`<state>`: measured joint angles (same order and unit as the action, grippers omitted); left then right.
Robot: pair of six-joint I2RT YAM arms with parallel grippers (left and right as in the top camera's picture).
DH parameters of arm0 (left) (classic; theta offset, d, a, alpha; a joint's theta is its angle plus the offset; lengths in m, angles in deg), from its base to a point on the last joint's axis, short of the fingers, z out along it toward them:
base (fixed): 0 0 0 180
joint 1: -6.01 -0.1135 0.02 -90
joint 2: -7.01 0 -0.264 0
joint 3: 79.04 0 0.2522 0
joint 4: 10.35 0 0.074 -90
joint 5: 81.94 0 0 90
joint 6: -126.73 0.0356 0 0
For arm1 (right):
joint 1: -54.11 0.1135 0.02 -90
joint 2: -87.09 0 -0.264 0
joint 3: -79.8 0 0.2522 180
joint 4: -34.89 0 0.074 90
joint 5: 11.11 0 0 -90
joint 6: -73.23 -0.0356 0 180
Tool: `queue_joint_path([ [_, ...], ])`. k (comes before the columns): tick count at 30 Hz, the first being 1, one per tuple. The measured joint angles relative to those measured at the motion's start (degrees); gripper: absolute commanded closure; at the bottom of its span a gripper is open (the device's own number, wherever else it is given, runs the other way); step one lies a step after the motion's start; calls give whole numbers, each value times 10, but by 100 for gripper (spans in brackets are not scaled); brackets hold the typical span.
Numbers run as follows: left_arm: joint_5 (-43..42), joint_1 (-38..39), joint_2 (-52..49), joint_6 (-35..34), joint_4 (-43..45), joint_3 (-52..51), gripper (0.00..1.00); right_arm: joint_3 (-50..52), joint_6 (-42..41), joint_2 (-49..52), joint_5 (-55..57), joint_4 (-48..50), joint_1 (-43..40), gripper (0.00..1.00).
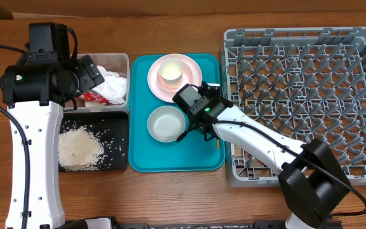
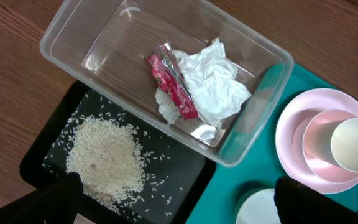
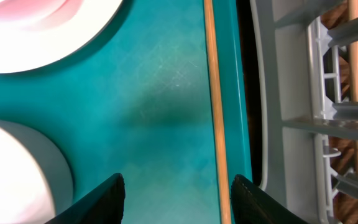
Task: Sort waste into correct bins and load items into the dishwasher
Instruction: 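Return the right gripper to the tray edge and grasp the second chopstick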
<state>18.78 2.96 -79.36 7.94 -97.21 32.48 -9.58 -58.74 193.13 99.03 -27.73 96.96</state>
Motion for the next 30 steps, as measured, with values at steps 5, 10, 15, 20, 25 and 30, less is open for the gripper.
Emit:
queue_joint_path([
  [5, 0, 0, 0, 0, 0, 0, 0, 29, 0, 0, 7, 34, 0, 44],
  [10, 0, 0, 0, 0, 0, 0, 0, 47, 0, 2, 14, 50, 0, 44],
  [15, 0, 0, 0, 0, 0, 0, 0, 57, 0, 3, 18, 80, 0, 44],
  [20, 0, 0, 0, 0, 0, 0, 0, 70, 0, 3, 19, 92, 0, 44],
  [25, 0, 0, 0, 0, 0, 0, 0, 71, 0, 3, 22, 105, 0, 44],
  [30, 0, 0, 0, 0, 0, 0, 0, 71, 9, 3, 24, 120, 0, 44],
])
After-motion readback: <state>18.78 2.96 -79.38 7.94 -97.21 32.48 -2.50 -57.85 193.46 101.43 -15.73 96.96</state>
